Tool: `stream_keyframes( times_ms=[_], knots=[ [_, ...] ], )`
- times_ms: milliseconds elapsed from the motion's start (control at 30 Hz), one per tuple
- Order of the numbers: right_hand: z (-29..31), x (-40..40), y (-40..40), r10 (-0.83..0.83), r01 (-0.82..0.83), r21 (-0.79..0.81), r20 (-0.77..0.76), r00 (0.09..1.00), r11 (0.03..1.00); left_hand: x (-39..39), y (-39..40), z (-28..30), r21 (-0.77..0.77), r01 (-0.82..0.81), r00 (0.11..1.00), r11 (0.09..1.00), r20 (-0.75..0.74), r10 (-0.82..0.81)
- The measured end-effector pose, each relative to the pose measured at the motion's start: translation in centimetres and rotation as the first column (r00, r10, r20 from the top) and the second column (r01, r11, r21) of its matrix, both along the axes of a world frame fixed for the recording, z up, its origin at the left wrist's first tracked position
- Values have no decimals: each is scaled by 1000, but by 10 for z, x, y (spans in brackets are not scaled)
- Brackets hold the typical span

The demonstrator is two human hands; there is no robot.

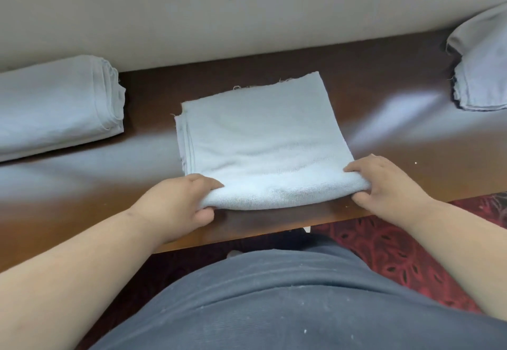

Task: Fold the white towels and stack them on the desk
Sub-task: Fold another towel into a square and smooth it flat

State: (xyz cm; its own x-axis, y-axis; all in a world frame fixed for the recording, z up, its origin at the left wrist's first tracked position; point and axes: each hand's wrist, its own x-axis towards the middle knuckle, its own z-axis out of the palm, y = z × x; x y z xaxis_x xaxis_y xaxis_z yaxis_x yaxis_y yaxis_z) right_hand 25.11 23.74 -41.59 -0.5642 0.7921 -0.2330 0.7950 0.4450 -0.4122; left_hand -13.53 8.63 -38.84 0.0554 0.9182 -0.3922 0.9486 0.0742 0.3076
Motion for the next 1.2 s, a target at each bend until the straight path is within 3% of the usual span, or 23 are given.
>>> stream_keyframes(
  times_ms=[67, 133, 200, 300, 367, 400, 500, 667, 733, 867, 933, 1033, 1100, 1200],
  knots=[
    [17, 4, -1, -220, 192, -146, -203, 954, 970, -3, -1, 15, -16, -180, 967, 983, 180, 180],
    [29, -2, 5, -398, 333, -231, -355, 846, 914, -8, 4, 21, -26, -442, 827, 897, 375, 418],
    [36, -17, 19, -481, 388, -290, -438, 759, 875, -12, 15, 18, -42, -641, 639, 766, 525, 563],
    [38, -51, 53, -549, 425, -351, -471, 690, 835, -16, 40, 10, -176, -843, 252, 508, 706, 662],
    [33, -76, 79, -540, 430, -326, -475, 695, 842, -20, 58, 0, -258, -911, 39, 323, 724, 688],
    [29, -88, 90, -529, 425, -315, -469, 708, 849, -22, 66, -6, -261, -932, -7, 251, 707, 708],
    [11, -115, 119, -513, 421, -300, -391, 764, 856, -24, 87, -22, -136, -982, 26, 132, 592, 805],
    [-25, -129, 146, -516, 449, -279, -254, 818, 849, -29, 115, -37, 50, -986, 163, 158, 449, 879],
    [-34, -131, 153, -526, 470, -265, -215, 823, 842, -35, 127, -36, 68, -987, 158, 143, 407, 900],
    [-41, -132, 163, -548, 495, -275, -163, 821, 824, -47, 132, -23, -247, -965, -25, 88, 421, 907],
    [-41, -131, 163, -560, 505, -286, -161, 813, 814, -43, 115, -21, -364, -918, -37, 158, 473, 880],
    [-42, -130, 162, -575, 515, -297, -167, 801, 804, -31, 85, -30, -424, -849, 70, 315, 500, 863],
    [-41, -129, 161, -584, 522, -302, -168, 794, 798, -26, 80, -35, -308, -883, 176, 353, 480, 859],
    [-40, -129, 159, -597, 541, -281, -176, 783, 793, -27, 96, -37, -128, -925, 317, 357, 256, 913]
  ],
)
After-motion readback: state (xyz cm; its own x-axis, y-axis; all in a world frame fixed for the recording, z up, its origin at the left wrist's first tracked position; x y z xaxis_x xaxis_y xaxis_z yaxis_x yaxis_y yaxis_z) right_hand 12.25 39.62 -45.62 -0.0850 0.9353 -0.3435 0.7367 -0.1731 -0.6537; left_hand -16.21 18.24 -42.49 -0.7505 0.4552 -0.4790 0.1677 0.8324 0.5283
